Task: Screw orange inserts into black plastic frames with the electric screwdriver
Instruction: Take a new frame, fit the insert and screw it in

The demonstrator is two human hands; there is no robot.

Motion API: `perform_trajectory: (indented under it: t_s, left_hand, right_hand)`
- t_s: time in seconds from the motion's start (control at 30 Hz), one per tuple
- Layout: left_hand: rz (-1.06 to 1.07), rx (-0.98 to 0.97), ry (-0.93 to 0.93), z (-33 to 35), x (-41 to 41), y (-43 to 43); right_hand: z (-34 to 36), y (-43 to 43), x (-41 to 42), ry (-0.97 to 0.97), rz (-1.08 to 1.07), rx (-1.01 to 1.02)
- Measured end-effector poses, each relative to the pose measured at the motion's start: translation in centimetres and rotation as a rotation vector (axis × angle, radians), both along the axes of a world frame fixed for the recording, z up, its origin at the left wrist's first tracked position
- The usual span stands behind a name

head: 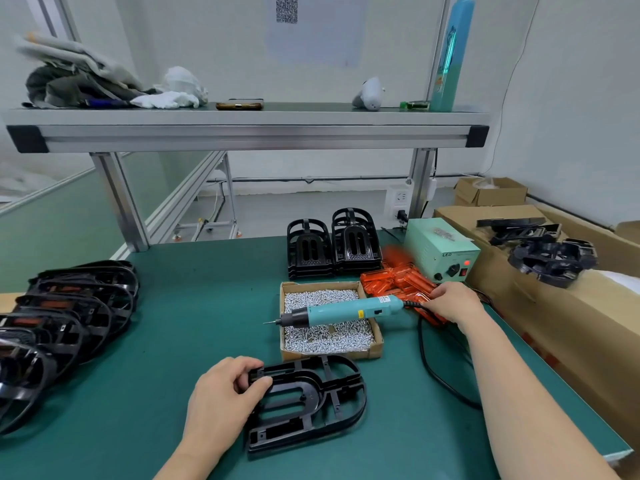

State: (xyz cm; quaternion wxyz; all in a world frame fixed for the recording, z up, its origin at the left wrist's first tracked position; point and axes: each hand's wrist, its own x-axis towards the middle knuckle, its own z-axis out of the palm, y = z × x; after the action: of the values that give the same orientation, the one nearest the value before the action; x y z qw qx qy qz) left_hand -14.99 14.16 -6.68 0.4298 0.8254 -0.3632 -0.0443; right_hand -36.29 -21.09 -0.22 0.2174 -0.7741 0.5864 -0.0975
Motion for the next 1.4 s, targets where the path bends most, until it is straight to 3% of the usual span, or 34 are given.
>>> perform_trajectory:
  t_s: [0.3,0.57,0.73,0.87,1.07,1.23,1.4]
  left_hand:
    - [-0.003,-0.008,0.005,0.1,-0.1,0.1]
    - [-0.002,-0.007,0.011,0.3,-0.2,0.1]
    - [-0.001,-0.033,0.025,0.6,-0.5,0.2]
    - [0.001,-0.074,0.066,0.8,-0.7,0.3]
    - [0.01,-0.149,0.123,0.9,-0.8,0.3]
    - [0.0,-0.212,0.164,1.0,-0.9,0.4]
    - [-0.039,-0.274,0.146,1.2,-1.1,0.5]
  right_hand:
    - [-0.1,0.3,0.3,-0.014,-0.034,-0.024]
    - [-0.2,0.8,-0.2,-0.385,-0.131,0.032]
    - [1.3,1.5,-0.1,-0.566,-0.145,-0.097]
    - [3.1,4.4,1.2,-0.721,-0.033,-0.164]
    - [3.9,11.5,4.0,-0.965,0.198,0.124]
    - [1.8,16.0,6.5,-0.986,0.319,0.313]
    - [-0.3,18.1,8.1,-0.957,0.405,0.314]
